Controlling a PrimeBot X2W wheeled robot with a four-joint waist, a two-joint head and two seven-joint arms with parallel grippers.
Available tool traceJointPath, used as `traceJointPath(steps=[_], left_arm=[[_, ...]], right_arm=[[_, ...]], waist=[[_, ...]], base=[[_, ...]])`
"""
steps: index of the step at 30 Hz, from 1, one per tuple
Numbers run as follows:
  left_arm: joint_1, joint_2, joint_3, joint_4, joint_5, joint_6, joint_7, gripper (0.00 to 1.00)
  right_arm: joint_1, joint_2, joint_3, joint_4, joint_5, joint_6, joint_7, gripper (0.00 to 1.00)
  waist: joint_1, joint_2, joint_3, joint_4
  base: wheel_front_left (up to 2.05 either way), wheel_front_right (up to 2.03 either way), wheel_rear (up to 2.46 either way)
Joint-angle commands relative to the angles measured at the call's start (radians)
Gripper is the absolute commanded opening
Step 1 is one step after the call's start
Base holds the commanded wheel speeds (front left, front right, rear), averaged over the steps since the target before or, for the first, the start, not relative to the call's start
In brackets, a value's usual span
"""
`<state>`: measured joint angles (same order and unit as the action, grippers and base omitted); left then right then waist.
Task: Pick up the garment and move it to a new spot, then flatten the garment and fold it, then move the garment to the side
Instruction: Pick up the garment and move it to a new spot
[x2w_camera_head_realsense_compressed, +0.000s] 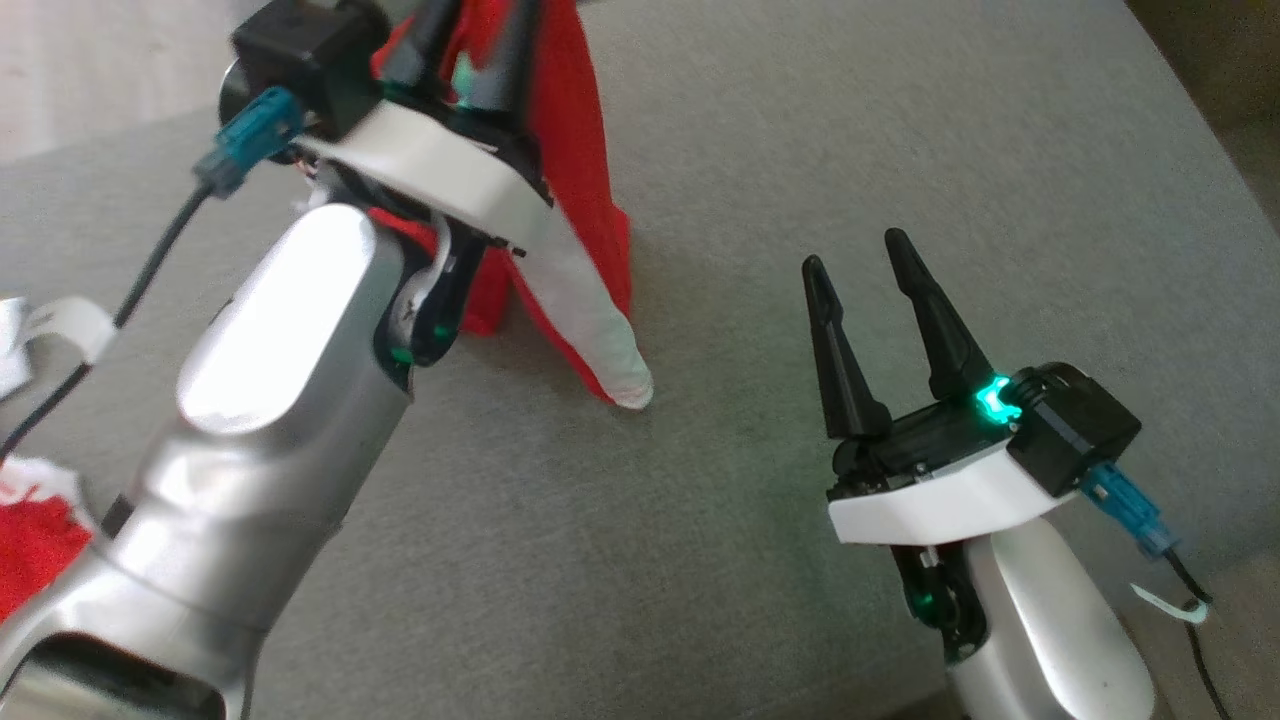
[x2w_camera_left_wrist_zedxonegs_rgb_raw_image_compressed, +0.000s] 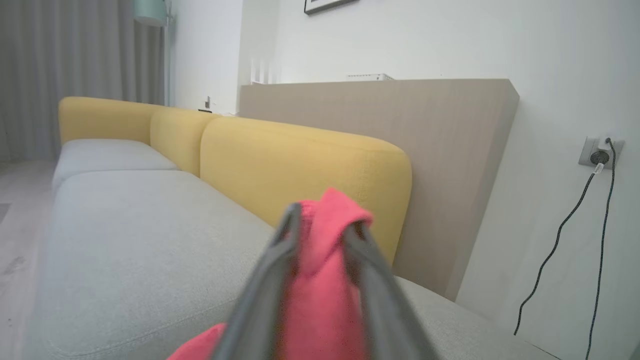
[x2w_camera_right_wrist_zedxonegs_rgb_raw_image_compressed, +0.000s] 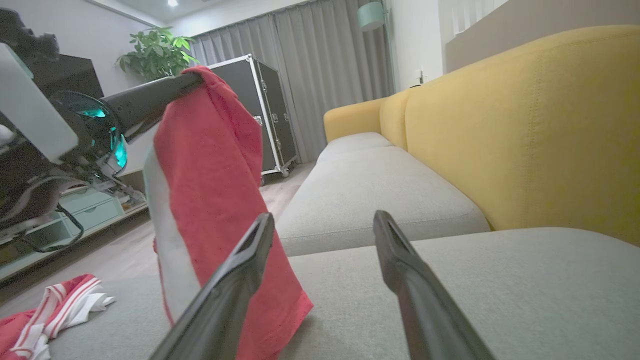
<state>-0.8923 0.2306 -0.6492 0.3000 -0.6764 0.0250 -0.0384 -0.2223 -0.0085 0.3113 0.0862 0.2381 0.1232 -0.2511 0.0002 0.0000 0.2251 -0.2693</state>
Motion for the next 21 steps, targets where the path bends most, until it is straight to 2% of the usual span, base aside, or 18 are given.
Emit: traceJointPath(steps=[1, 5, 10, 16, 17, 21], left_arm=[[-0.060, 0.019, 0.023, -0.003, 0.019, -0.006, -0.017, 1.00], [-0.076, 0.018, 0.014, 0.080, 0.043, -0.022, -0.067, 1.00], [-0.039, 0.049, -0.017, 0.142, 0.078, -0.053, -0.132, 1.00], [0.071, 0.093, -0.014, 0.148, 0.109, -0.027, -0.201, 1.00], [0.128, 0.109, -0.010, 0.135, 0.115, -0.019, -0.212, 1.00], [0.227, 0.125, -0.006, 0.098, 0.136, -0.005, -0.221, 1.00]], right_arm=[[-0.030, 0.007, 0.019, -0.037, 0.005, 0.008, -0.011, 1.00], [-0.032, 0.007, 0.002, -0.042, -0.001, 0.008, -0.011, 1.00], [-0.020, 0.007, -0.033, -0.035, -0.038, 0.008, -0.011, 1.00], [0.015, 0.007, -0.084, -0.011, -0.105, 0.008, -0.011, 1.00], [0.032, 0.007, -0.105, -0.003, -0.123, 0.008, -0.011, 1.00], [0.065, 0.007, -0.136, 0.008, -0.147, 0.008, -0.011, 1.00]], waist=[[-0.0002, 0.0000, 0.046, -0.044], [-0.0002, 0.0000, 0.051, -0.031], [-0.0002, 0.0000, 0.018, 0.044], [-0.0002, 0.0000, -0.062, 0.177], [-0.0002, 0.0000, -0.090, 0.220], [-0.0002, 0.0000, -0.130, 0.278]], base=[[0.00, 0.00, 0.00], [0.00, 0.00, 0.00], [0.00, 0.00, 0.00], [0.00, 0.00, 0.00], [0.00, 0.00, 0.00], [0.00, 0.00, 0.00]])
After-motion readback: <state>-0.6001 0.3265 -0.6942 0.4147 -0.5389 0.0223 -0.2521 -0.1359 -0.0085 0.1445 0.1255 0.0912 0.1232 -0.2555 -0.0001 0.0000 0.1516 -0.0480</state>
